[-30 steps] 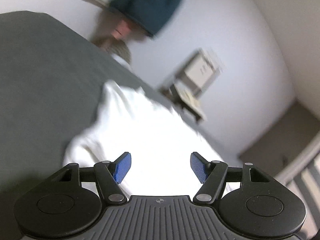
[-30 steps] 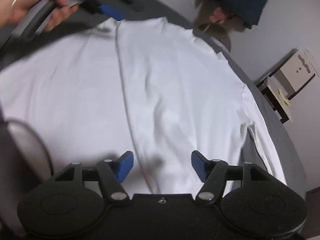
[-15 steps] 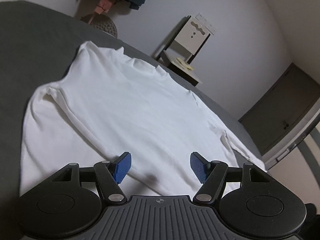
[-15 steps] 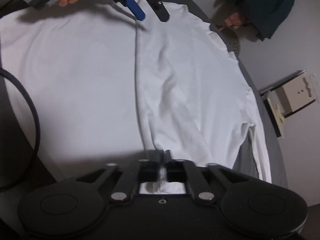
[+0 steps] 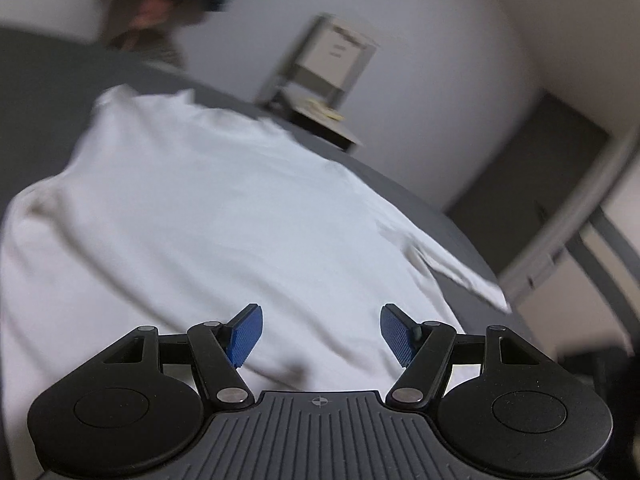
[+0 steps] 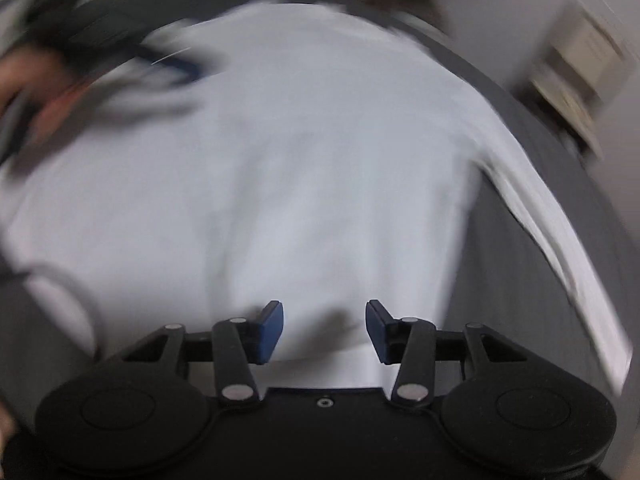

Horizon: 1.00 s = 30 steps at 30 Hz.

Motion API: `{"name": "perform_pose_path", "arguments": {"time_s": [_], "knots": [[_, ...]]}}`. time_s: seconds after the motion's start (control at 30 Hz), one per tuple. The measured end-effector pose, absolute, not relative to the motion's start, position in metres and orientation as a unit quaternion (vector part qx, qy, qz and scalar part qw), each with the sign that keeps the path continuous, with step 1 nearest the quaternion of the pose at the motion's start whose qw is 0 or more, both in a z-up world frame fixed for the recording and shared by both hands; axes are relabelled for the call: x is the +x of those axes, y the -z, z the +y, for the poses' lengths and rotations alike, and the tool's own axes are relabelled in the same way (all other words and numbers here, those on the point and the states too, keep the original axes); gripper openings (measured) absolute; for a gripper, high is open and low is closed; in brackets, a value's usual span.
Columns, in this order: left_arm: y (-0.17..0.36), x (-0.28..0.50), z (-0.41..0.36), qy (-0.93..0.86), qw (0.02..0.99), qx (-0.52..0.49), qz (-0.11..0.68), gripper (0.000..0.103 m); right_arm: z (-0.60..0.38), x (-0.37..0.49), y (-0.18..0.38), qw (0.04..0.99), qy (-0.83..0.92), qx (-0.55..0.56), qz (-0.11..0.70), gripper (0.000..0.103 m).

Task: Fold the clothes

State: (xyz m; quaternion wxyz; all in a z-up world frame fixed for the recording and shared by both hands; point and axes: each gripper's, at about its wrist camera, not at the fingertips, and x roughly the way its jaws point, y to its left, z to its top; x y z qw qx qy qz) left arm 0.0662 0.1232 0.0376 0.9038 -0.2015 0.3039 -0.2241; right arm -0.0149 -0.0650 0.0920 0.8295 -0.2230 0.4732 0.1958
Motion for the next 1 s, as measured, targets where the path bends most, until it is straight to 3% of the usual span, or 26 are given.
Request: {"name": "perform_pose_path", "arguments": {"time_s": [0.1, 0.17, 0.23, 0.27, 0.3, 0.53, 0.63, 0.67, 0.7, 0.77, 0.93, 1.0], "knots": [[-0.04, 0.061, 0.1, 0.287, 0.893, -0.156, 0.309, 0.068, -0.103, 0.023, -0.089, 0.831, -0.182, -0.11, 0.514, 0.032], [-0.04, 0.055, 0.083, 0.333, 0.882, -0.119, 0.313, 0.068, -0.118, 0.041, -0.086, 0.825, -0.184, -0.054, 0.531, 0.032], [-0.04, 0.049, 0.066, 0.373, 0.869, -0.082, 0.315, 0.068, -0.124, 0.047, -0.077, 0.811, -0.197, -0.013, 0.551, 0.022], [-0.04, 0.046, 0.058, 0.39, 0.862, -0.068, 0.317, 0.068, -0.127, 0.049, -0.072, 0.802, -0.207, 0.009, 0.56, 0.009], [-0.038, 0.045, 0.052, 0.404, 0.854, -0.061, 0.321, 0.068, -0.129, 0.05, -0.068, 0.796, -0.211, 0.021, 0.567, 0.005], [-0.03, 0.038, 0.024, 0.433, 0.832, -0.033, 0.344, 0.068, -0.136, 0.042, -0.076, 0.809, -0.184, 0.044, 0.556, 0.005], [-0.029, 0.04, 0.029, 0.434, 0.827, -0.058, 0.354, 0.068, -0.137, 0.044, -0.066, 0.798, -0.174, 0.041, 0.575, 0.015], [-0.029, 0.04, 0.03, 0.435, 0.825, -0.06, 0.356, 0.068, -0.144, 0.044, -0.07, 0.802, -0.176, 0.062, 0.567, 0.026], [-0.028, 0.04, 0.031, 0.436, 0.824, -0.06, 0.357, 0.068, -0.153, 0.045, -0.074, 0.81, -0.169, 0.084, 0.556, 0.044], [-0.028, 0.04, 0.032, 0.44, 0.823, -0.059, 0.356, 0.068, -0.188, 0.046, -0.088, 0.843, -0.111, 0.134, 0.509, 0.061], [-0.038, 0.041, 0.057, 0.43, 0.839, -0.124, 0.309, 0.068, -0.325, 0.052, -0.088, 0.871, 0.089, 0.281, 0.393, 0.06], [-0.042, 0.039, 0.075, 0.403, 0.854, -0.163, 0.285, 0.068, -0.378, 0.053, -0.079, 0.863, 0.153, 0.326, 0.354, 0.052]]}}
